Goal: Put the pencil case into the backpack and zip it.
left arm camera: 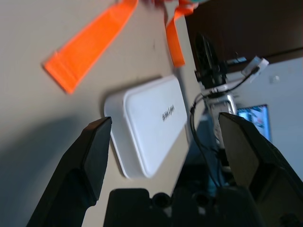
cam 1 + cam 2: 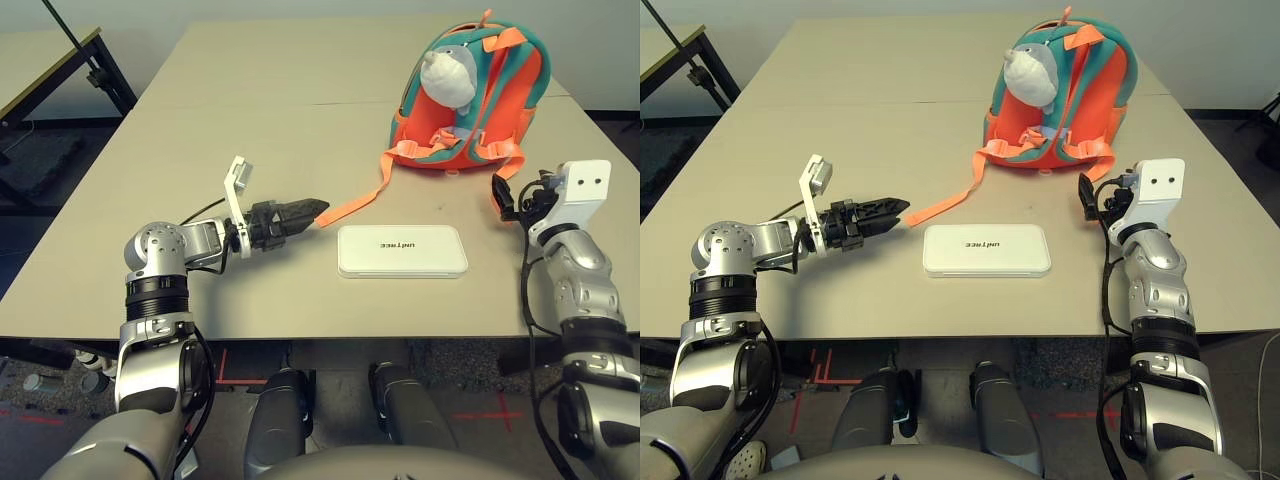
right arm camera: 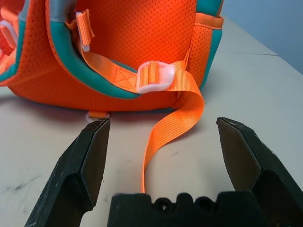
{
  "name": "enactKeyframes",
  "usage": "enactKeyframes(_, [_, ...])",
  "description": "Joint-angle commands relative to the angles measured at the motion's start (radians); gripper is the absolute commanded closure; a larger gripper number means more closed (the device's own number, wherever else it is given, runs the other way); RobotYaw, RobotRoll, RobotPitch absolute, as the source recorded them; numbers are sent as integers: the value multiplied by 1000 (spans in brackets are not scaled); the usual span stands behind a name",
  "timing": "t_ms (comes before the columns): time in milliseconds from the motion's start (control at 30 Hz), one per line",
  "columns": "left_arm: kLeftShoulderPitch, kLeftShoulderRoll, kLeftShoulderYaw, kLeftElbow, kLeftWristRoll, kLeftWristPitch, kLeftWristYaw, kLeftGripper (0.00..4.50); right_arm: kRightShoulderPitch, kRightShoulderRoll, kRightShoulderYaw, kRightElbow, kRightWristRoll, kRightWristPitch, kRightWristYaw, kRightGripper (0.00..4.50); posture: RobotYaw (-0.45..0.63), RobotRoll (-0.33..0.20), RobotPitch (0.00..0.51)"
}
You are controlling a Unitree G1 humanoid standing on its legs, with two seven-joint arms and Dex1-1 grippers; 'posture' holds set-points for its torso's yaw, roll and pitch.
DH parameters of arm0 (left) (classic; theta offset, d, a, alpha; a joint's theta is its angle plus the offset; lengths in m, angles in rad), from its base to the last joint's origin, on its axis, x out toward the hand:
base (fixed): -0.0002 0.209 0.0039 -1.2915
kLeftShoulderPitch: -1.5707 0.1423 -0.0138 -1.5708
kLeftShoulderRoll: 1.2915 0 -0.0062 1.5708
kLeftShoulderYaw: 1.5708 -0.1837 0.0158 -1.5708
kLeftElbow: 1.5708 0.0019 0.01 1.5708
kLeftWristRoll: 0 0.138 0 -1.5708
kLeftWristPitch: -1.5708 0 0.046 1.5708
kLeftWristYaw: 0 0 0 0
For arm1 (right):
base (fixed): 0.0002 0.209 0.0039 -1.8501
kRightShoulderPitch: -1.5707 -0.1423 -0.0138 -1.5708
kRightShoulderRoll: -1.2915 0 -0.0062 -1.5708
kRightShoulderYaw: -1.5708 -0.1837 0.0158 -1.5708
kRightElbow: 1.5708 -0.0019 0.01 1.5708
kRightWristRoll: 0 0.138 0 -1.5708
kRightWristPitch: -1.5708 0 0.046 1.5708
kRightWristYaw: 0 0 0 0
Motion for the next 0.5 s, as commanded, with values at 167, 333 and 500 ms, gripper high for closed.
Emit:
enactKeyframes(167, [-37,8,-114,74,63,-9,-73,0,26,-5,2,-38,-5,25,-7,56,-247,0,94])
enactKeyframes(333, [-49,8,-158,105,100,-26,-92,0,31,-4,4,-49,-5,33,-8,56,-248,0,95])
enactKeyframes(500, [-64,7,-159,159,136,-56,-93,0,37,-4,5,-56,-5,39,-7,56,-251,0,98])
